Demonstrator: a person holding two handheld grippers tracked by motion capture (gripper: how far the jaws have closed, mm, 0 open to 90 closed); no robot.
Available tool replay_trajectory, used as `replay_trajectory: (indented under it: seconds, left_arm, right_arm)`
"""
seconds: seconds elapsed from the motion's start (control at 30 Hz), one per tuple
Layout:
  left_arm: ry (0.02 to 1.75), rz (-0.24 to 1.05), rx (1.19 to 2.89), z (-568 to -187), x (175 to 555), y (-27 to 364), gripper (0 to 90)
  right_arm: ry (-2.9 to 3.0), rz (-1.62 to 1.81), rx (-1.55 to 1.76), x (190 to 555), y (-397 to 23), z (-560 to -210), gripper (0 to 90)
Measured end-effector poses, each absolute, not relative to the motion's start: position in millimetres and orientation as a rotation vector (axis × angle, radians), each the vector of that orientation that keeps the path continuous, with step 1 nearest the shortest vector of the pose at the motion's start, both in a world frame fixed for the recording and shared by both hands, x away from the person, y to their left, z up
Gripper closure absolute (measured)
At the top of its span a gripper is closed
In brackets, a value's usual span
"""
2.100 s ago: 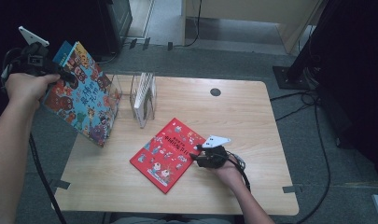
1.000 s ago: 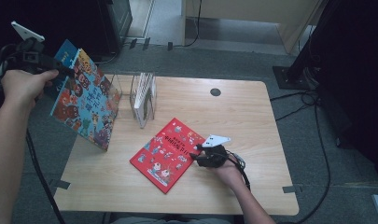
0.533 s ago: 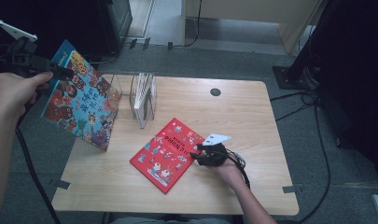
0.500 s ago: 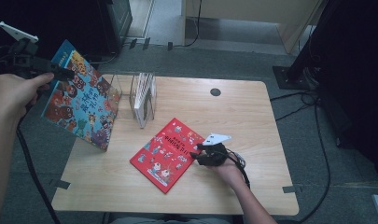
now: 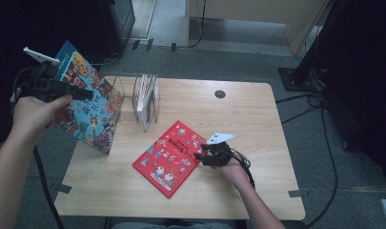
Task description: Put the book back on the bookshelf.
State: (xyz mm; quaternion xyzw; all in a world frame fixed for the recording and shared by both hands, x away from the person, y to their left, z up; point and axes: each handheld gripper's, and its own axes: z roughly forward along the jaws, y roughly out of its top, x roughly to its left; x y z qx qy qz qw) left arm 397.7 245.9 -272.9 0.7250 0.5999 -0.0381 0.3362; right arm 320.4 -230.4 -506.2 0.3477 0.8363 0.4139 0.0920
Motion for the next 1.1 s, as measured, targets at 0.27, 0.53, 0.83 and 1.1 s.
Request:
replay_trajectory:
  seconds: [0.27, 0.53, 0.83, 1.1]
  left_arm:
    - [1.502, -0.125, 1.938, -301, 385, 226, 53.6]
    - [1.47, -0.151, 1.982, -330, 377, 210, 51.2]
    - [1.402, -0.17, 2.003, -357, 368, 194, 48.7]
    - [1.374, -0.201, 2.027, -375, 361, 183, 50.3]
  right_arm:
    - [2.487, 1.223, 1.034, 321, -230, -507, 48.4]
    - [2.489, 1.216, 1.039, 320, -231, -507, 48.4]
    - [2.495, 1.21, 1.041, 319, -233, -507, 48.4]
    - [2.49, 1.206, 1.054, 316, -235, -507, 48.6]
